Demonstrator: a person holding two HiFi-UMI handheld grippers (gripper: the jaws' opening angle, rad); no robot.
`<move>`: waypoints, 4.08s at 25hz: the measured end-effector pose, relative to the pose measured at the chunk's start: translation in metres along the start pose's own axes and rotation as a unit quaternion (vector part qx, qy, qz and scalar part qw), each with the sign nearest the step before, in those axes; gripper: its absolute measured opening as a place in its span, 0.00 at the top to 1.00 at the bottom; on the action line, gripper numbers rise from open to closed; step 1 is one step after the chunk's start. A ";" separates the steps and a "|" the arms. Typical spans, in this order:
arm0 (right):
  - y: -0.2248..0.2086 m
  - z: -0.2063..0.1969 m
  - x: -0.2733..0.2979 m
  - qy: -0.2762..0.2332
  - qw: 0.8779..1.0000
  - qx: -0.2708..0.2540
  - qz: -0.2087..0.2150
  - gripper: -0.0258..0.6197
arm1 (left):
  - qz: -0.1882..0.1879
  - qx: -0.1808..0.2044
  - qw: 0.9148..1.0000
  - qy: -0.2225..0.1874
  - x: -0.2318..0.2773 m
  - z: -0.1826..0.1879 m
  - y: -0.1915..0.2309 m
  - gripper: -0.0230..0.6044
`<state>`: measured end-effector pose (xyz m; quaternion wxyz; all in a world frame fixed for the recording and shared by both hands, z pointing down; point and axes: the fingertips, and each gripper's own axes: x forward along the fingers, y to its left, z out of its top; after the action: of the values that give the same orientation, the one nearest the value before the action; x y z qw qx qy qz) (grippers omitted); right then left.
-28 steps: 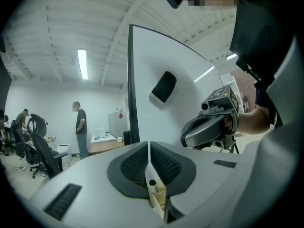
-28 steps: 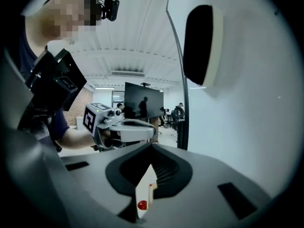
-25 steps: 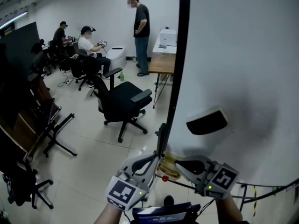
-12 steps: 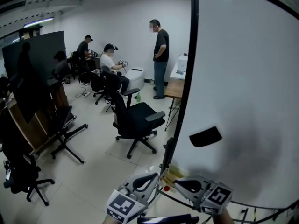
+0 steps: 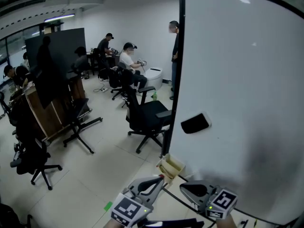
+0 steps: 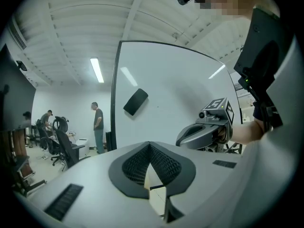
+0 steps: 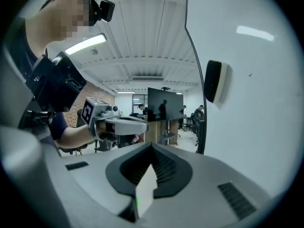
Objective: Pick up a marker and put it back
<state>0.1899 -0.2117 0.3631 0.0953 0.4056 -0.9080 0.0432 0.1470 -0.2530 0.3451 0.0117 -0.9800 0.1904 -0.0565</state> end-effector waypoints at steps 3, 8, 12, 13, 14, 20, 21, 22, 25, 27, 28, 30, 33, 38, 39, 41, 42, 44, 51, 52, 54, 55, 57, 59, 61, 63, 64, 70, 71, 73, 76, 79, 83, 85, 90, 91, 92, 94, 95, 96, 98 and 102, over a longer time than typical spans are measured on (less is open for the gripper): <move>0.015 -0.006 -0.013 -0.001 1.000 0.004 0.013 0.94 | 0.017 0.000 1.000 0.010 -0.015 -0.004 -0.022 0.96; 0.047 -0.006 -0.018 -0.014 0.999 0.014 0.043 0.94 | 0.056 0.008 0.998 0.018 -0.050 -0.007 -0.037 0.96; 0.079 0.010 -0.007 -0.016 0.997 0.006 0.069 0.94 | 0.082 -0.010 0.996 0.015 -0.085 0.003 -0.039 0.96; 0.085 0.010 -0.004 -0.016 0.997 0.006 0.076 0.94 | 0.087 -0.011 0.996 0.017 -0.091 0.001 -0.039 0.96; 0.090 0.008 0.000 -0.017 0.996 0.007 0.082 0.94 | 0.092 -0.009 0.996 0.020 -0.097 -0.002 -0.039 0.96; 0.126 0.008 0.023 -0.009 0.994 0.003 0.105 0.94 | 0.112 -0.019 0.993 0.021 -0.138 -0.015 -0.033 0.96; 0.134 0.008 0.027 -0.007 0.994 0.001 0.108 0.94 | 0.114 -0.020 0.993 0.020 -0.146 -0.017 -0.032 0.96; 0.142 0.006 0.031 -0.004 0.994 -0.002 0.111 0.94 | 0.116 -0.021 0.993 0.018 -0.154 -0.019 -0.032 0.96; 0.169 0.005 0.041 0.001 0.993 -0.009 0.116 0.94 | 0.119 -0.021 0.993 0.015 -0.180 -0.024 -0.032 0.96; 0.186 0.006 0.046 0.007 0.993 -0.011 0.116 0.94 | 0.120 -0.023 0.992 0.011 -0.199 -0.025 -0.032 0.96; 0.196 0.007 0.049 0.009 0.993 -0.011 0.116 0.94 | 0.121 -0.026 0.992 0.009 -0.209 -0.025 -0.032 0.96; 0.214 0.008 0.054 0.014 0.993 -0.015 0.119 0.94 | 0.126 -0.032 0.992 0.005 -0.229 -0.027 -0.030 0.96; 0.242 0.008 0.061 0.022 0.992 -0.025 0.122 0.94 | 0.129 -0.039 0.991 0.000 -0.255 -0.032 -0.031 0.96; 0.279 0.006 0.064 0.035 0.992 -0.033 0.117 0.94 | 0.118 -0.048 0.992 -0.009 -0.285 -0.040 -0.041 0.96; 0.284 0.006 0.063 0.036 0.992 -0.034 0.115 0.94 | 0.114 -0.050 0.992 -0.010 -0.288 -0.041 -0.045 0.96; 0.291 0.007 0.058 0.035 0.993 -0.035 0.110 0.94 | 0.107 -0.051 0.993 -0.010 -0.292 -0.042 -0.053 0.96; 0.293 0.007 0.055 0.035 0.993 -0.036 0.108 0.94 | 0.104 -0.051 0.993 -0.010 -0.292 -0.043 -0.057 0.96; 0.298 0.009 0.047 0.032 0.993 -0.039 0.106 0.94 | 0.100 -0.048 0.994 -0.008 -0.293 -0.042 -0.066 0.96; 0.308 0.009 0.001 0.008 0.993 -0.037 0.110 0.94 | 0.105 -0.043 0.994 0.007 -0.289 -0.034 -0.114 0.96; 0.308 0.006 -0.008 0.005 0.993 -0.034 0.113 0.94 | 0.107 -0.044 0.993 0.008 -0.287 -0.033 -0.123 0.96; 0.308 -0.001 -0.027 0.002 0.992 -0.029 0.119 0.94 | 0.114 -0.043 0.992 0.014 -0.279 -0.032 -0.142 0.96; 0.307 -0.005 -0.037 0.001 0.992 -0.026 0.122 0.94 | 0.118 -0.041 0.992 0.017 -0.275 -0.031 -0.153 0.96; 0.307 -0.013 -0.060 -0.002 0.992 -0.020 0.128 0.94 | 0.125 -0.039 0.991 0.022 -0.267 -0.031 -0.175 0.96; 0.306 -0.019 -0.082 -0.006 0.991 -0.016 0.133 0.94 | 0.133 -0.036 0.990 0.026 -0.262 -0.030 -0.196 0.96; 0.306 -0.025 -0.102 -0.007 0.990 -0.013 0.138 0.94 | 0.140 -0.037 0.989 0.029 -0.257 -0.028 -0.217 0.96; 0.308 -0.033 -0.124 -0.004 0.989 -0.010 0.146 0.94 | 0.147 -0.038 0.988 0.034 -0.252 -0.027 -0.239 0.96; 0.310 -0.037 -0.135 -0.004 0.989 -0.009 0.150 0.94 | 0.149 -0.037 0.987 0.037 -0.250 -0.027 -0.250 0.96; 0.316 -0.052 -0.181 -0.012 0.983 0.005 0.183 0.94 | 0.175 -0.032 0.982 0.057 -0.243 -0.029 -0.306 0.96; 0.319 -0.053 -0.185 -0.013 0.982 0.011 0.189 0.94 | 0.182 -0.029 0.981 0.062 -0.246 -0.030 -0.313 0.96; 0.325 -0.053 -0.187 -0.014 0.979 0.019 0.204 0.94 | 0.202 -0.029 0.976 0.070 -0.256 -0.032 -0.319 0.96; 0.341 -0.053 -0.183 -0.014 0.972 0.020 0.234 0.94 | 0.238 -0.046 0.967 0.075 -0.277 -0.035 -0.321 0.96; 0.361 -0.056 -0.176 -0.009 0.964 0.019 0.263 0.94 | 0.265 -0.056 0.959 0.079 -0.296 -0.041 -0.324 0.96; 0.385 -0.060 -0.171 0.001 0.958 0.016 0.285 0.94 | 0.277 -0.060 0.955 0.082 -0.313 -0.045 -0.329 0.96; 0.398 -0.061 -0.169 0.007 0.957 0.009 0.290 0.94 | 0.275 -0.057 0.956 0.083 -0.322 -0.046 -0.331 0.96; 0.415 -0.061 -0.161 0.009 0.959 0.018 0.282 0.94 | 0.268 -0.048 0.959 0.080 -0.342 -0.043 -0.327 0.96; 0.419 -0.061 -0.160 0.009 0.960 0.025 0.280 0.94 | 0.266 -0.049 0.959 0.081 -0.347 -0.045 -0.327 0.96; 0.424 -0.061 -0.158 0.009 0.960 0.029 0.278 0.94 | 0.264 -0.051 0.960 0.080 -0.354 -0.046 -0.327 0.96; 0.441 -0.059 -0.152 0.009 0.961 0.028 0.274 0.94 | 0.262 -0.057 0.961 0.072 -0.374 -0.047 -0.326 0.96; 0.454 -0.057 -0.147 0.010 0.962 0.023 0.271 0.94 | 0.260 -0.057 0.962 0.067 -0.387 -0.048 -0.325 0.96; 0.468 -0.055 -0.142 0.010 0.964 0.018 0.267 0.94 | 0.257 -0.055 0.963 0.062 -0.402 -0.049 -0.324 0.96; 0.497 -0.053 -0.130 0.010 0.966 0.013 0.258 0.94 | 0.249 -0.051 0.966 0.054 -0.431 -0.053 -0.323 0.96; 0.560 -0.050 -0.115 0.013 0.970 0.011 0.243 0.94 | 0.237 -0.066 0.968 0.040 -0.492 -0.059 -0.329 0.96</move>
<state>-0.1451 0.2535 0.3876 0.0889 0.1729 -0.9776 0.0803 -0.1907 0.2367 0.3660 -0.0476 -0.9024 0.4209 -0.0789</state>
